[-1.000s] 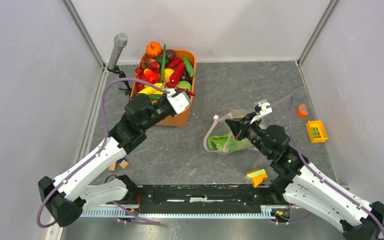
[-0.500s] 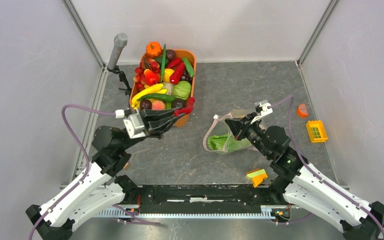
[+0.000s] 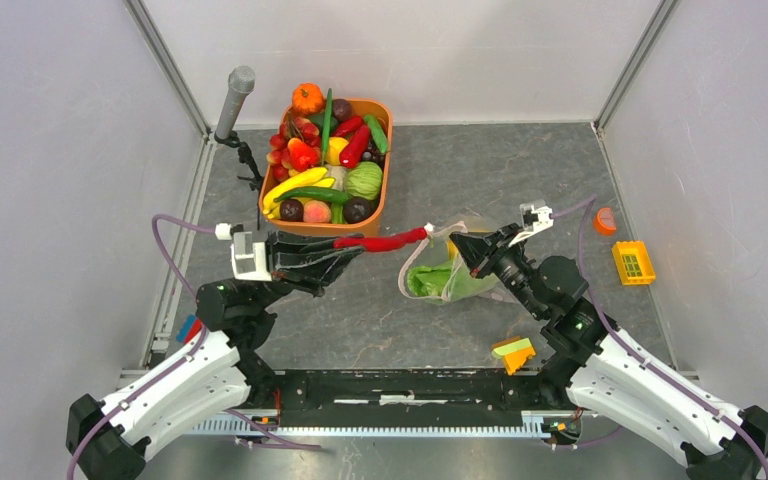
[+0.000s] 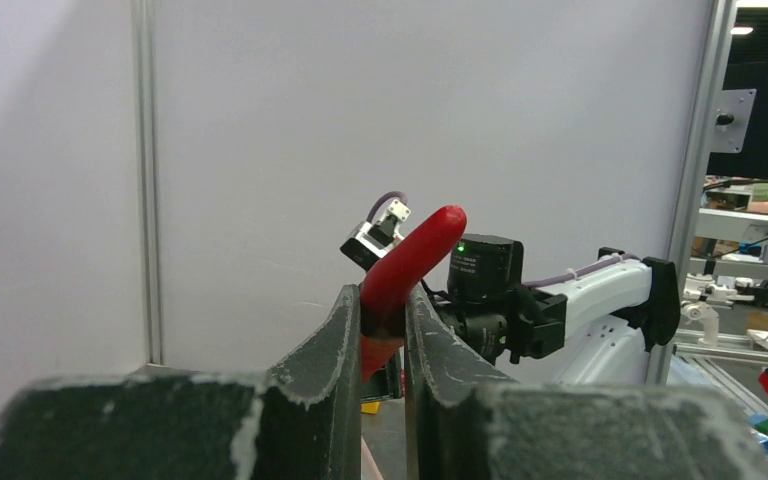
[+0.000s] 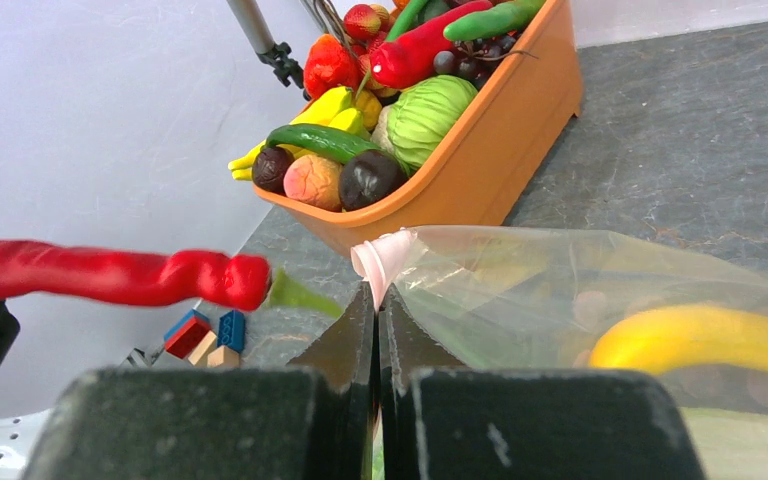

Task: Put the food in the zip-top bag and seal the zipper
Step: Place the fake vegetable in the zipper food storage bag.

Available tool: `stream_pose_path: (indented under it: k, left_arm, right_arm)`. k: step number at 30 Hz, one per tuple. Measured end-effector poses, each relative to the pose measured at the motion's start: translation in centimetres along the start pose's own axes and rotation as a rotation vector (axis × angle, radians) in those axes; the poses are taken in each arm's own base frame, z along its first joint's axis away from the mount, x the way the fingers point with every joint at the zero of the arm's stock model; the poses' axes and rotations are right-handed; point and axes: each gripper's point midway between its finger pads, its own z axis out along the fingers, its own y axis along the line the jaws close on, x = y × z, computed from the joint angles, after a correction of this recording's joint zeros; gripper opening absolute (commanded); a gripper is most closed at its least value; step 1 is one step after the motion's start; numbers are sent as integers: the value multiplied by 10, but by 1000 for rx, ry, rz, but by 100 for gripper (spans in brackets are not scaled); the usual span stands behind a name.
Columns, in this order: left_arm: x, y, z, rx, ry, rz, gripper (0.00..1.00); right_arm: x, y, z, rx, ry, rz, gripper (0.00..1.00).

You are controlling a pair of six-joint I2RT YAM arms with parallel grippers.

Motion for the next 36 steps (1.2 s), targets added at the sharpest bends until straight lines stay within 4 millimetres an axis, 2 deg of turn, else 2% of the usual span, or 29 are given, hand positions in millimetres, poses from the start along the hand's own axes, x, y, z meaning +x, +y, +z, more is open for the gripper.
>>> stream_pose_path:
  k: [6,10,13,20,25,29,30,31,32,34,35,36]
  left_arm:
    - [-9,-10,-2,30,-45,-47,2]
    - [-5,-13,-5,41,-55,-65,2]
    - [8,-9,-4,35,-33,-86,2]
    - [52,7,-1,-2,65,-139,2]
    - [79,5,2,9,113,-152,4]
    - [105,0,4,14,162,-182,15]
    - [110,-2,5,13,172,-189,21]
    - [113,-2,5,11,177,-187,32]
    - [117,-3,5,9,183,-180,48]
    - [123,-4,5,11,200,-161,66]
    - [125,-5,5,9,210,-157,84]
    - [127,-3,4,0,219,-152,94]
  right_arm:
    - [-1,2,1,-6,-16,37,1]
    - [0,6,1,-29,-25,77,0]
    - [-3,13,2,-62,-35,108,0]
    - [-13,31,1,-144,-57,166,0]
    - [-17,40,0,-183,-64,193,0]
    - [-21,45,-1,-203,-75,214,0]
    - [-22,45,-1,-207,-77,219,0]
    - [-22,46,-1,-209,-79,222,0]
    - [-23,47,-2,-211,-80,226,0]
    - [-24,47,-2,-213,-83,230,0]
    - [-24,47,-2,-213,-84,230,0]
    - [-24,47,-1,-210,-87,231,0]
